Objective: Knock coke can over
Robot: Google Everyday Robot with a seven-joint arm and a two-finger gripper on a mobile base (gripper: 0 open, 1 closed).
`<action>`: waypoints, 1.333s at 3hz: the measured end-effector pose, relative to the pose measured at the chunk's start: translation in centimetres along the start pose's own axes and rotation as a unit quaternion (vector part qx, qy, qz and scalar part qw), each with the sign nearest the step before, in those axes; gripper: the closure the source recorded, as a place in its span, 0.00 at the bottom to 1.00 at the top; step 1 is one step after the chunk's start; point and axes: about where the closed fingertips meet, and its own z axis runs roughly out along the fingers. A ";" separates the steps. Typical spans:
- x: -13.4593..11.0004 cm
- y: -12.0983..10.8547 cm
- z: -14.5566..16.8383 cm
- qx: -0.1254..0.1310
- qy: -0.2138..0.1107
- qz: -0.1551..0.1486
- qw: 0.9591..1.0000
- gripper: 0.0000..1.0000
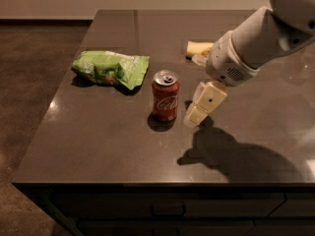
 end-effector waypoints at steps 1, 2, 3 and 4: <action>-1.1 -0.2 1.7 -0.010 -0.009 -0.003 1.000 0.00; -1.9 -0.1 2.7 -0.022 -0.018 0.000 1.000 0.00; -2.7 0.0 3.3 -0.033 -0.023 0.000 0.999 0.10; -3.4 0.2 3.6 -0.046 -0.034 0.001 0.998 0.27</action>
Offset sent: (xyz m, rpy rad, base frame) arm 0.0136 0.0404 -0.0154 0.0633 0.0541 0.0378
